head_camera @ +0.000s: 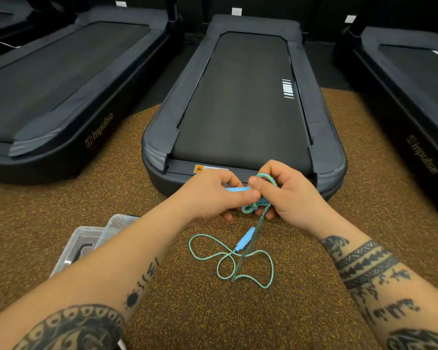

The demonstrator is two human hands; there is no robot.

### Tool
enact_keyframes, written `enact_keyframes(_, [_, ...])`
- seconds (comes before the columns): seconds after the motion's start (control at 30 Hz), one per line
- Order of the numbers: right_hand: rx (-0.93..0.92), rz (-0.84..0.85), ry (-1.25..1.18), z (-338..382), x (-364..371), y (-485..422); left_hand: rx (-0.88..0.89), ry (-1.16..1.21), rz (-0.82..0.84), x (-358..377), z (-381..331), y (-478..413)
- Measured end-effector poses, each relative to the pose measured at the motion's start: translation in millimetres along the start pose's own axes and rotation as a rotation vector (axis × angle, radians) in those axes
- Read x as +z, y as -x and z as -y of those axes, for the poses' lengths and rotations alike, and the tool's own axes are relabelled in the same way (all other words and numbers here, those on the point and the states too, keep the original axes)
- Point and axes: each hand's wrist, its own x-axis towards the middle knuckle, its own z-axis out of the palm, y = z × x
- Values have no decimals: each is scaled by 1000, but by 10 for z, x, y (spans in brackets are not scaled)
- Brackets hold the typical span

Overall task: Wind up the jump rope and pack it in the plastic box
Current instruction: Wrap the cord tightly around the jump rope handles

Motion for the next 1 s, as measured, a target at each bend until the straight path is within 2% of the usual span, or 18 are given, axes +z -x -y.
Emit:
enact_keyframes(0.07, [21,41,-41,3,-38,12,76,-95,-78,2,14,-23])
enact_keyframes(0.17, [60,116,-155,61,-116,35,154,-166,-92,-12,14,-23])
enact_keyframes(0.27, [105,131,-295,135,-172,40,206,-48,0,-55,-42,25])
enact_keyframes(0.37, [126,92,-336,93,-187,13,294,152,68,-82,-107,62])
enact_keyframes(0.47, [231,164,-287,-16,-102,3,309,299,-2,-64,-136,60])
enact_keyframes(0.6, [314,271,-208,-56,56,39,211,337,-165,-67,-58,-15])
enact_keyframes(0.67, [311,294,-189,-18,73,47,174,230,-256,-74,-33,-36])
enact_keyframes(0.8, [239,293,-3,75,7,66,117,-198,-371,-101,4,-55])
enact_keyframes(1.0, [123,323,296,125,-48,131,105,-319,-353,-69,37,-90])
